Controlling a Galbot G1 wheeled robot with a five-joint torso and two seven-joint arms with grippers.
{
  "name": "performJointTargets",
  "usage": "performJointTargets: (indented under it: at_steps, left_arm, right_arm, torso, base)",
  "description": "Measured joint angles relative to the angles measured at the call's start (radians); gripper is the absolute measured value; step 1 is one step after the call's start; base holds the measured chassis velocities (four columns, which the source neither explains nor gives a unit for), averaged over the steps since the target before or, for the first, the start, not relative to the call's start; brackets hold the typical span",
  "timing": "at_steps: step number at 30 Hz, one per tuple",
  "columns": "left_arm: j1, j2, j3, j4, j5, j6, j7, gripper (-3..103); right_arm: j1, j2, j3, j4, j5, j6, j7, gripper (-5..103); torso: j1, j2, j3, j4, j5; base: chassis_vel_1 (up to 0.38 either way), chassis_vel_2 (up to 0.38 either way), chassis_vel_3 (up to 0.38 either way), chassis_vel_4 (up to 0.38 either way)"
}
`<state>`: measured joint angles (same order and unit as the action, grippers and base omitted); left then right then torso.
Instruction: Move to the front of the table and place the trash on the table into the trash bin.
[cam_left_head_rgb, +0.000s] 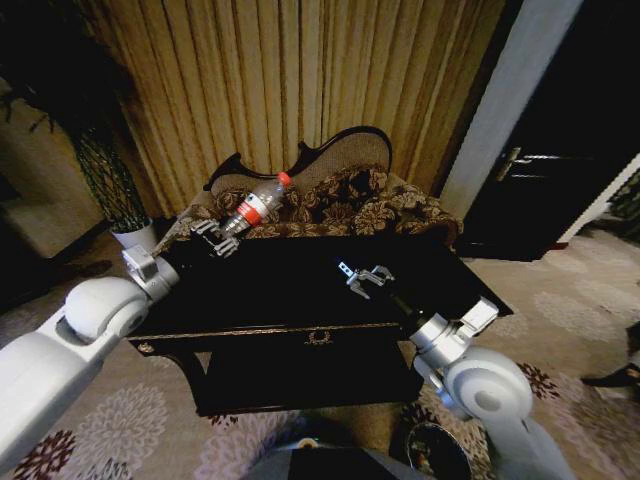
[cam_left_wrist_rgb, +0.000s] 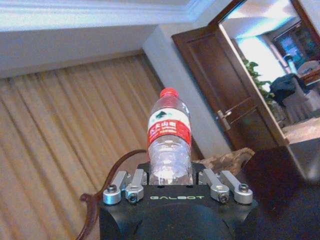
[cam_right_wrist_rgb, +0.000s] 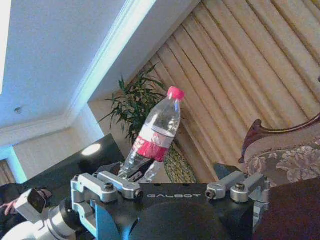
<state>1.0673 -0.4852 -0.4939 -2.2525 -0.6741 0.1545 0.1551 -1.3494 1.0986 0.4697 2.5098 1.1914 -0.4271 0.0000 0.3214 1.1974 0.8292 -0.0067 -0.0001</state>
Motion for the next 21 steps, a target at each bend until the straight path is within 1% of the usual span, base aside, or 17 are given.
performJointTargets:
  at_steps: [3, 4, 6, 14, 21]
  left_arm:
    - [0.003, 0.007, 0.005, -0.027, 0.0, 0.009, -0.013, 40]
    - [0.017, 0.015, 0.007, -0.056, -0.001, 0.017, -0.027, 40]
    - [0.047, 0.029, 0.003, -0.09, -0.001, 0.021, -0.037, 40]
    - [0.055, 0.051, 0.015, -0.116, -0.002, 0.024, -0.044, 40]
    - [0.071, 0.113, 0.03, -0.183, -0.019, 0.026, -0.065, 40]
  right_arm:
    - [0.013, 0.0, -0.005, 0.0, -0.002, -0.001, 0.0, 100]
    - [0.028, 0.0, -0.005, -0.005, -0.004, 0.0, 0.0, 100]
    - [0.046, 0.0, 0.005, -0.014, -0.004, 0.001, 0.0, 100]
    - [0.058, 0.0, -0.01, -0.022, -0.01, 0.006, 0.0, 100]
    - [0.08, -0.004, -0.022, -0.053, -0.027, 0.012, 0.0, 100]
  torso:
    - [0.0, 0.0, 0.0, 0.0001, 0.0001]
    - [0.0, 0.0, 0.0, 0.0001, 0.0]
    - [0.0, 0.0, 0.0, 0.0002, 0.0]
    - [0.0, 0.0, 0.0, 0.0001, 0.0]
    - [0.0, 0.0, 0.0, 0.0001, 0.0001]
  base:
    - [0.0, 0.0, 0.0, 0.0]
    - [0.0, 0.0, 0.0, 0.0]
    - [0.0, 0.0, 0.0, 0.0]
    - [0.0, 0.0, 0.0, 0.0]
    - [0.0, 0.0, 0.0, 0.0]
